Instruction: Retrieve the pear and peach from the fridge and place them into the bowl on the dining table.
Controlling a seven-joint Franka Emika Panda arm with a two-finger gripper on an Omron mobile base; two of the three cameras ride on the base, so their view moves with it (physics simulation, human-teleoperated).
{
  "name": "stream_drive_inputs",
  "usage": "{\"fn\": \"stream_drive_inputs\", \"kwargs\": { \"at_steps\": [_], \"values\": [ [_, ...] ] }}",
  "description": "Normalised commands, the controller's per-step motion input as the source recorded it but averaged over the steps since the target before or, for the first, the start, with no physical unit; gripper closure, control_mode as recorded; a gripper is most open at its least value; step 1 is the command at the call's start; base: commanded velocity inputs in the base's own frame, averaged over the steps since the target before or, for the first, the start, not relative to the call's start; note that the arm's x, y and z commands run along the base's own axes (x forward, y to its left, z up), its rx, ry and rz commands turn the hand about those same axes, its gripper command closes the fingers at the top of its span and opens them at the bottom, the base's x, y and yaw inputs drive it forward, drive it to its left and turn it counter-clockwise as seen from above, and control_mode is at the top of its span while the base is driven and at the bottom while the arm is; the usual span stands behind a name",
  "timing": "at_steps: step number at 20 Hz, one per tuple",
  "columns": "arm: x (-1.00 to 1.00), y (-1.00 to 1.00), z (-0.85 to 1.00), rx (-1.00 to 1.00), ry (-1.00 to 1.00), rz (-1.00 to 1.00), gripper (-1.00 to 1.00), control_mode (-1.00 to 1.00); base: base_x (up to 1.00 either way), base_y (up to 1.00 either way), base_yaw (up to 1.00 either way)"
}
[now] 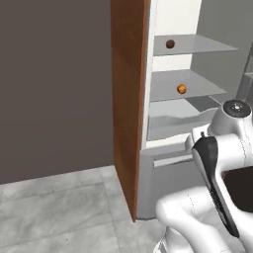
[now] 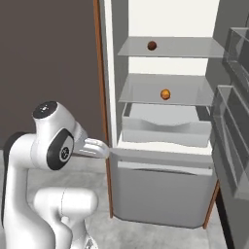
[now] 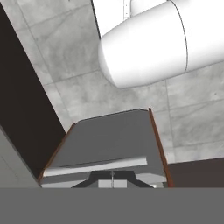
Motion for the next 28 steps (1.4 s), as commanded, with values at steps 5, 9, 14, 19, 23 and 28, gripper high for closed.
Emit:
{"fn": "stream_drive_inputs", "kwargs": {
  "at_steps": [5,9,14,19,23,28],
  "values": [
    [0.00,0.00,0.00,0.00,0.00,0.00,1.00,1.00,0.05,-0.59,0.00],
    [0.00,0.00,0.00,0.00,0.00,0.00,1.00,1.00,0.28,-0.18,0.00],
    [0.00,0.00,0.00,0.00,0.00,0.00,1.00,1.00,0.39,0.00,-0.01],
    [0.00,0.00,0.00,0.00,0.00,0.00,1.00,1.00,0.51,0.00,-0.07],
    [0.00,0.00,0.00,0.00,0.00,0.00,1.00,1.00,0.53,-0.03,-0.11],
    [0.00,0.00,0.00,0.00,0.00,0.00,1.00,1.00,0.53,-0.17,-0.13]
  ]
}}
